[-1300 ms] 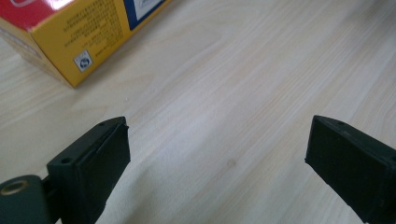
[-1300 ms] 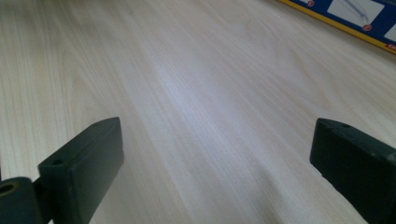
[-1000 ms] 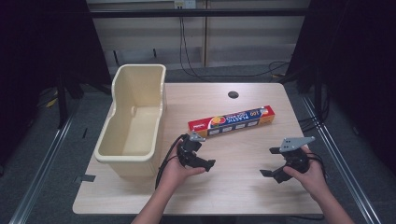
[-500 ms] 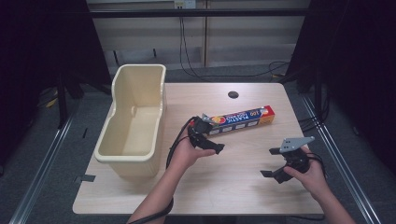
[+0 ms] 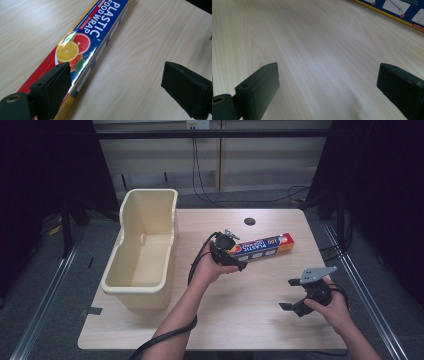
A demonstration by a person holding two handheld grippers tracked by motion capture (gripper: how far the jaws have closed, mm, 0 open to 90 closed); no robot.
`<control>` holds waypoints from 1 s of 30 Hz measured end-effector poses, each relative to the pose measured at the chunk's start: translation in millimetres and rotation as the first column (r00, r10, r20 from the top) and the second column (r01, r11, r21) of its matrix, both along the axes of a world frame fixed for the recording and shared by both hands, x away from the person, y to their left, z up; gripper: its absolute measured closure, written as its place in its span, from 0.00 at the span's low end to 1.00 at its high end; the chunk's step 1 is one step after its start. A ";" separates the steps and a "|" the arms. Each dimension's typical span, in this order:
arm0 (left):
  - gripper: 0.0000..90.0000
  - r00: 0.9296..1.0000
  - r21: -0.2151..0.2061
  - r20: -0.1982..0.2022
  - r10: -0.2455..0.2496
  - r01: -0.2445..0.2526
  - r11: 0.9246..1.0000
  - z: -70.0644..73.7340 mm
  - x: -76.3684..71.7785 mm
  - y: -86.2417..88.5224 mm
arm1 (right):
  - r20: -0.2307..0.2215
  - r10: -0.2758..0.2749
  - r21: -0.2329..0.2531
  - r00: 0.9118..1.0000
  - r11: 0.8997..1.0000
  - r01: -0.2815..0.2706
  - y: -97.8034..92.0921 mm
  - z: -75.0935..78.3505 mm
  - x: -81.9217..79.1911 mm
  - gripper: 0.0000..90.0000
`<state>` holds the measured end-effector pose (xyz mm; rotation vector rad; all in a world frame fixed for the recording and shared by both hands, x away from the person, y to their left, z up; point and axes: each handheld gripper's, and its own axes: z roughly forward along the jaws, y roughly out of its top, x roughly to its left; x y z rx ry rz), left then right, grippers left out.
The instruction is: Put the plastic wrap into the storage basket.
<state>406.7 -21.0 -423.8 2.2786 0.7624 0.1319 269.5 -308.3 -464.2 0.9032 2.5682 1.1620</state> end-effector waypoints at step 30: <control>0.09 0.999 0.030 -0.008 0.047 -0.047 0.998 -25.5 46.2 -20.3 | 0.003 0.012 0.013 1.000 1.000 -0.012 -0.2 0.6 1.0 0.05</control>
